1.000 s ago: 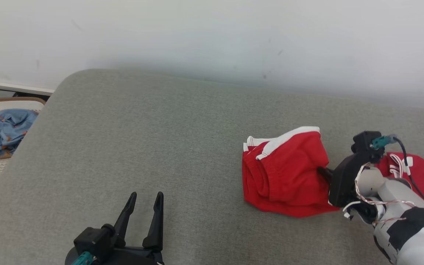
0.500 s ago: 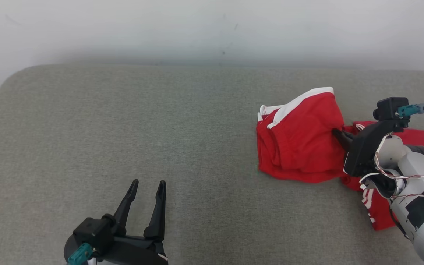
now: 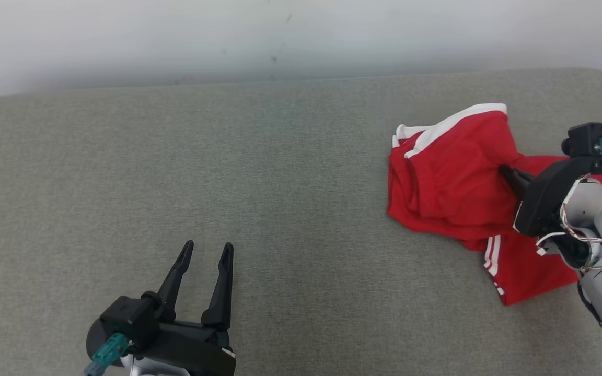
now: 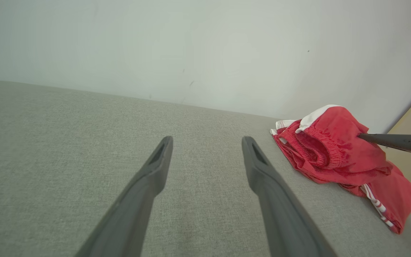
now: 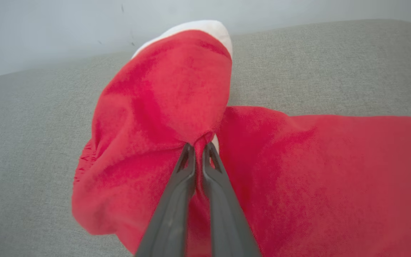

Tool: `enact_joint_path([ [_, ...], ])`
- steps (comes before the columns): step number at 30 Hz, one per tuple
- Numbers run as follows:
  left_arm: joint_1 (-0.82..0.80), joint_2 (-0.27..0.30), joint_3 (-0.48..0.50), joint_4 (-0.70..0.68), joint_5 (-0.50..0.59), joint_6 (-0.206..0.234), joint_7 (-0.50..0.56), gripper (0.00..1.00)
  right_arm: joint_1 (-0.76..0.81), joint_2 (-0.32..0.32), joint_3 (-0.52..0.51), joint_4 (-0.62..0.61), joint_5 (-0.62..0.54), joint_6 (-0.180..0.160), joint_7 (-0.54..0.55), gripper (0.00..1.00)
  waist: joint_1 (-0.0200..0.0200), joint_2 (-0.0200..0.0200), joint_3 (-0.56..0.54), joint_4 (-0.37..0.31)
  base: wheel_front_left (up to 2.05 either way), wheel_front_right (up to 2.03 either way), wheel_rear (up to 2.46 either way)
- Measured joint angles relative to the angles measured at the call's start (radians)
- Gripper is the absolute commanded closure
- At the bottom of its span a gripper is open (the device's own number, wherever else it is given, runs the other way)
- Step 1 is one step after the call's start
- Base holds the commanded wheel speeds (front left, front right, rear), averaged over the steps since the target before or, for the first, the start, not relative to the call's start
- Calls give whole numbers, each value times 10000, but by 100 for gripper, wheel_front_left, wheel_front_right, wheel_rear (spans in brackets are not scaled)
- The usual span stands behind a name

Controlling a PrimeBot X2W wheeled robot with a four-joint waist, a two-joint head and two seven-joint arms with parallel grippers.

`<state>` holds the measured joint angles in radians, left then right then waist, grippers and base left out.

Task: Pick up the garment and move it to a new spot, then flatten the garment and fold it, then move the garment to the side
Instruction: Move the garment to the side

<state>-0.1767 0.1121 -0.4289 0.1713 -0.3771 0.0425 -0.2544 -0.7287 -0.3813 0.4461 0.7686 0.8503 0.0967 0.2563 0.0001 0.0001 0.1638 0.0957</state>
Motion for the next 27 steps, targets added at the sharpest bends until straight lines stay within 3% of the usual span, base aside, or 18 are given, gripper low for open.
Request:
enact_joint_path([
  [12,-546,-84,-284,-4,79,-171,167,0,-724,-915,-35,717,-58,-178,1241,100,0,0,350,-451,0,0,0],
  [27,-815,-199,-420,284,86,-259,251,0,-1051,-1718,472,1848,-608,-454,2558,100,0,0,573,108,0,0,0],
])
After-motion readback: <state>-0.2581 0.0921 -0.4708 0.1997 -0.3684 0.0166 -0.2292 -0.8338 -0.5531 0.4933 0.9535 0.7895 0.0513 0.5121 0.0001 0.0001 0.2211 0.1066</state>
